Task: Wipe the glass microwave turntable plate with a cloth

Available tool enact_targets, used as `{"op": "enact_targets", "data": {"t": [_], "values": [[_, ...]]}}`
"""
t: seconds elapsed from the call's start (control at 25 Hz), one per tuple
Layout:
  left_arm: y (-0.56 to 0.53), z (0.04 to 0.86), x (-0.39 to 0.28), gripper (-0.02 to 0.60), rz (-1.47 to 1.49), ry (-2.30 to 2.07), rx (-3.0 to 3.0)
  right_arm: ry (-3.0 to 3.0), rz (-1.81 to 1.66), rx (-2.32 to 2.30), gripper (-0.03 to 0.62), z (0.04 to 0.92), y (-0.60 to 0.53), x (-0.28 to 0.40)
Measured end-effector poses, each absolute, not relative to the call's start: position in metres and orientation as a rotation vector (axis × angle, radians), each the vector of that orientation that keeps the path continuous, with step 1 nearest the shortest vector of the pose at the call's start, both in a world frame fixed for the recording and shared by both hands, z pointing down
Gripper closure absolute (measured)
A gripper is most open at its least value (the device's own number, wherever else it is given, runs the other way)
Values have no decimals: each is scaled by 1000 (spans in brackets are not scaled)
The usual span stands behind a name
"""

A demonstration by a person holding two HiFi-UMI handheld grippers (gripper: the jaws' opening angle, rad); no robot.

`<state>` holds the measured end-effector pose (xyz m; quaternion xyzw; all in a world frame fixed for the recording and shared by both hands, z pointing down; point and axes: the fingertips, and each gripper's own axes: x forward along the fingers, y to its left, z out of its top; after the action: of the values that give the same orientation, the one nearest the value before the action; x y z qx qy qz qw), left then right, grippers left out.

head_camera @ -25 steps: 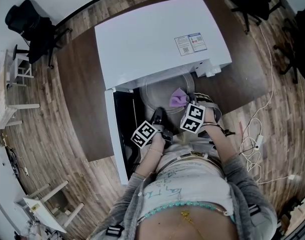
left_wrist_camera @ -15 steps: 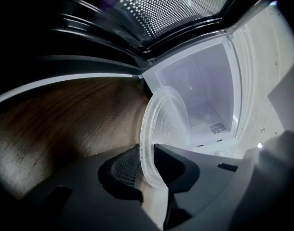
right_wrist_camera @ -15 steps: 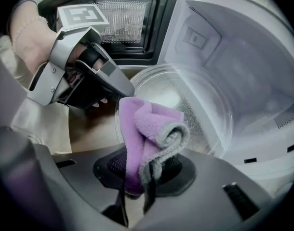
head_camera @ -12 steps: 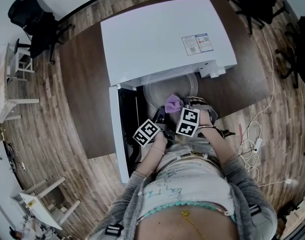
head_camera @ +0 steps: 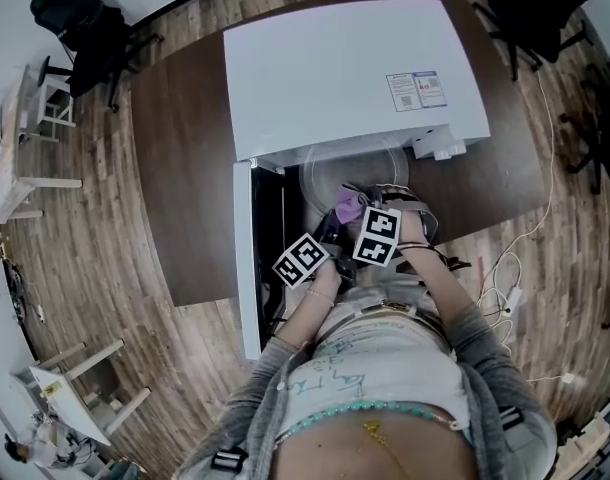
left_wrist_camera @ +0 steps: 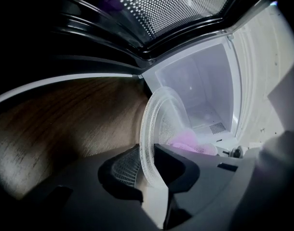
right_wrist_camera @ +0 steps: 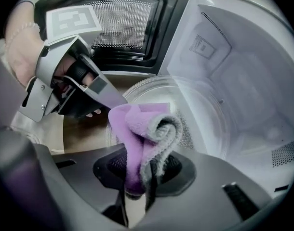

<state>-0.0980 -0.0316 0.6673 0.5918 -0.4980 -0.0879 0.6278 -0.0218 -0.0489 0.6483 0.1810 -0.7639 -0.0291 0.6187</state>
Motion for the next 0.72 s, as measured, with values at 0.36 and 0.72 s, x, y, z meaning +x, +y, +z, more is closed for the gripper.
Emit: {"op": "enact_targets", "data": {"t": [0.36, 0.72], "values": [[-31, 666, -98, 489, -204, -1141, 1355, -1716, -220, 379, 481, 640, -70, -40], [-32, 666, -98, 489, -206, -1139, 1356, -1705, -363, 320, 482, 632, -89, -68]]}}
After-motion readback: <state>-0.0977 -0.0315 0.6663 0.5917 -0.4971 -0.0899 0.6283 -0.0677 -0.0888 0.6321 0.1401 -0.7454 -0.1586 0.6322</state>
